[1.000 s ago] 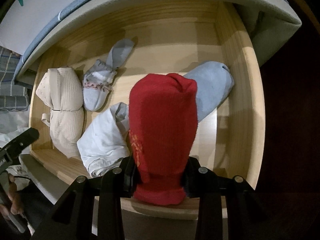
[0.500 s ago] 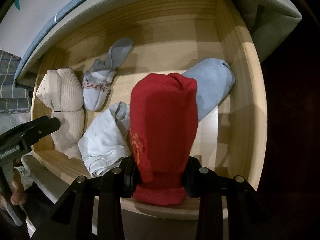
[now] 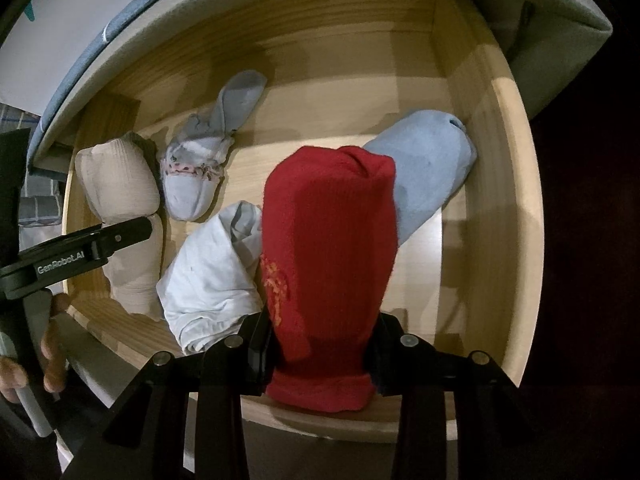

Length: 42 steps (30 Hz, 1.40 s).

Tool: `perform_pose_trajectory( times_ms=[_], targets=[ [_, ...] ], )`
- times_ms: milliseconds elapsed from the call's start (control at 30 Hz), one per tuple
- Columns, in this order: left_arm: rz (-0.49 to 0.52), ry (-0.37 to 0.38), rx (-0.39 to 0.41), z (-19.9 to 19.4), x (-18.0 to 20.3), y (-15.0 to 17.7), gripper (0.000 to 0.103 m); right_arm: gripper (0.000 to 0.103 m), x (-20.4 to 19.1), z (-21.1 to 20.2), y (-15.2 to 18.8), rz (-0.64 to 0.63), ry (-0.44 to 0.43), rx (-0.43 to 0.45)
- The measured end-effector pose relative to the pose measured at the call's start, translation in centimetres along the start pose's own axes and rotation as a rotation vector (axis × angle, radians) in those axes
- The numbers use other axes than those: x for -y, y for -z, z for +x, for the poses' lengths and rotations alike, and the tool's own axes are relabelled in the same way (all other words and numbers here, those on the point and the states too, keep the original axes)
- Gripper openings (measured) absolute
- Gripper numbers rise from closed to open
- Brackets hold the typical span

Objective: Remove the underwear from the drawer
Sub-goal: 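Grasp the beige hooked underwear with the left tool while the right tool holds the red item, then carry the beige hooked underwear into the white box and open the left tool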

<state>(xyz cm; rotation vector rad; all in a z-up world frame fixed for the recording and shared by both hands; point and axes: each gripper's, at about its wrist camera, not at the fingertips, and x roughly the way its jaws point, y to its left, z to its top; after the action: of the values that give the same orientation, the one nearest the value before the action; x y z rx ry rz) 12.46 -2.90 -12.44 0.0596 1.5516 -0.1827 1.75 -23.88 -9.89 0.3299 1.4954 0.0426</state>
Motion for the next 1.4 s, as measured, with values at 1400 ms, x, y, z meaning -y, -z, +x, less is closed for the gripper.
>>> perform_pose_trajectory(
  times_ms=[1400],
  targets=[
    [0.155,0.066,0.606,-14.7,2.0,10.1,0.059,0.035,-0.3,-0.4,0.0,0.008,0.001,0.026]
  ],
)
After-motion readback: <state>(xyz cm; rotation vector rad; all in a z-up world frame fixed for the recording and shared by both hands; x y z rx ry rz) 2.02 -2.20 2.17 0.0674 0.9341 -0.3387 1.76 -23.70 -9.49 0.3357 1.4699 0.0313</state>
